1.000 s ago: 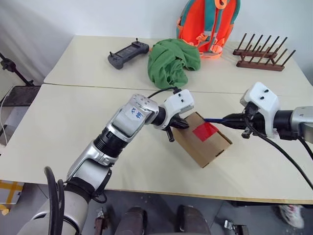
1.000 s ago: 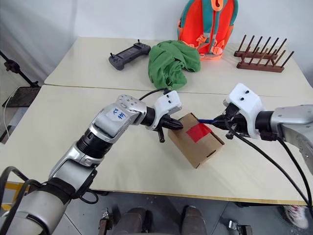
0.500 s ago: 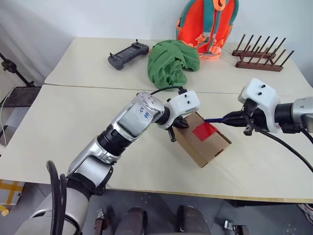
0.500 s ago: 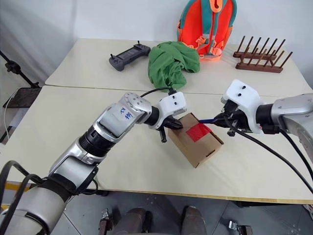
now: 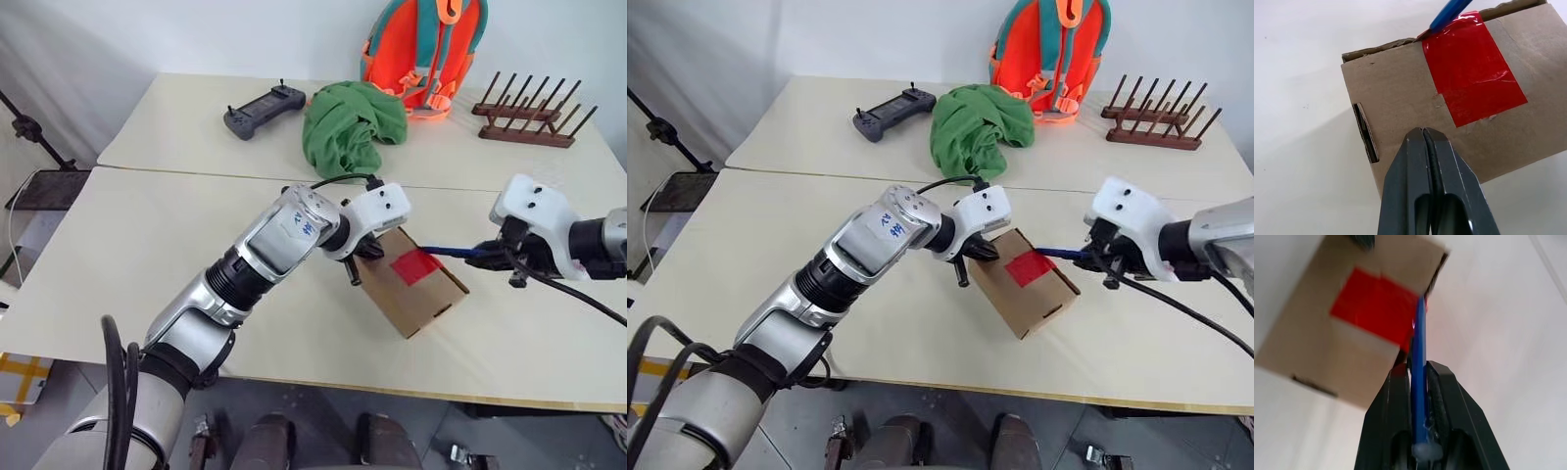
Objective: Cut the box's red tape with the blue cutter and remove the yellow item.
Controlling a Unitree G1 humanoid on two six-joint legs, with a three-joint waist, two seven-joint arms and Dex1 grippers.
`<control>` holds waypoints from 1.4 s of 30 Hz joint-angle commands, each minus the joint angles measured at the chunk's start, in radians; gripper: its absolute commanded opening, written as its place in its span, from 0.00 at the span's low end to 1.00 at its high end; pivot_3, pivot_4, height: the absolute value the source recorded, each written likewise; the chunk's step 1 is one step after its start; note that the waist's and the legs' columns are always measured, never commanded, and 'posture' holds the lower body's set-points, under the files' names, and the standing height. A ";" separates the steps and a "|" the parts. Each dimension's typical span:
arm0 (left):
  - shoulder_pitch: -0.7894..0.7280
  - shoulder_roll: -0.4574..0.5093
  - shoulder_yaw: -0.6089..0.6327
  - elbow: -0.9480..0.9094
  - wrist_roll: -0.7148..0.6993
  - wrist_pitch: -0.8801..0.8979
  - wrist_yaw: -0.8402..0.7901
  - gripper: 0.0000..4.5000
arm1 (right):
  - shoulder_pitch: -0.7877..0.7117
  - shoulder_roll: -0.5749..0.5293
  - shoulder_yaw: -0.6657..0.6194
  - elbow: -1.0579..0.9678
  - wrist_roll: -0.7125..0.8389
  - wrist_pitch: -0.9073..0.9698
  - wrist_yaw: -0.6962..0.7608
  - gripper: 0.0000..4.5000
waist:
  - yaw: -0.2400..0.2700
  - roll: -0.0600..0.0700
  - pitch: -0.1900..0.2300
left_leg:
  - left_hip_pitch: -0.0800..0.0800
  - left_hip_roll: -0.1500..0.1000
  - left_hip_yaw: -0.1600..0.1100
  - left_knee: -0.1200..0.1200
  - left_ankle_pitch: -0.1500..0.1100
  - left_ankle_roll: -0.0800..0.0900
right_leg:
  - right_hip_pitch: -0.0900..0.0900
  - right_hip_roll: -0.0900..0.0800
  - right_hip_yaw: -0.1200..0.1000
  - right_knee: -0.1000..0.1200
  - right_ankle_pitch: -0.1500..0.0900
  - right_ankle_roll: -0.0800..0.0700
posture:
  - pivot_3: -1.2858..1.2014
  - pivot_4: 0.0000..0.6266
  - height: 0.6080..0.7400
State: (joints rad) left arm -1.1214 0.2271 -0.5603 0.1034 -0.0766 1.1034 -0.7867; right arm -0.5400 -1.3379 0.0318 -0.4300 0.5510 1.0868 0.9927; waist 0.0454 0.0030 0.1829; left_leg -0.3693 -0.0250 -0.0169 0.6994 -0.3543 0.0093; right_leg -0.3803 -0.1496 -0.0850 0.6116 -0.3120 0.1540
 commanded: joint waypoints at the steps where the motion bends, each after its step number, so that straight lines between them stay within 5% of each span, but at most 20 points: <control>1: 0.029 0.006 -0.038 0.096 0.034 0.046 0.036 0.01 | 0.029 -0.051 -0.001 -0.022 0.001 -0.011 0.060 0.04 | 0.002 0.000 0.000 | 0.000 0.000 0.000 0.000 0.000 0.000 | 0.000 0.000 0.000 0.000 0.000 0.000 | 0.52 0.24 1.00; 33: 0.037 -0.013 0.005 0.101 0.029 0.028 0.072 0.01 | -0.153 0.056 0.156 0.052 -0.086 0.025 0.105 0.04 | -0.017 0.000 0.000 | 0.011 0.003 0.003 0.000 0.001 -0.001 | 0.006 0.000 0.006 -0.001 0.001 -0.001 | 0.52 0.24 1.00; 42: 0.041 -0.019 0.012 0.099 0.027 0.038 0.079 0.01 | -0.164 0.003 0.132 0.031 -0.073 0.042 0.166 0.04 | -0.015 0.000 0.000 | 0.010 0.003 0.003 0.000 0.001 -0.001 | 0.006 0.000 0.006 -0.001 0.001 -0.001 | 0.52 0.24 1.00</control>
State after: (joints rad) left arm -1.1176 0.2039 -0.5189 0.1603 -0.0761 1.1091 -0.7442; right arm -0.7008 -1.3091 0.1758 -0.3640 0.4496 1.1189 1.1100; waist 0.0307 0.0028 0.1829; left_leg -0.3591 -0.0216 -0.0139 0.6994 -0.3534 0.0084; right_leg -0.3740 -0.1500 -0.0791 0.6100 -0.3106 0.1531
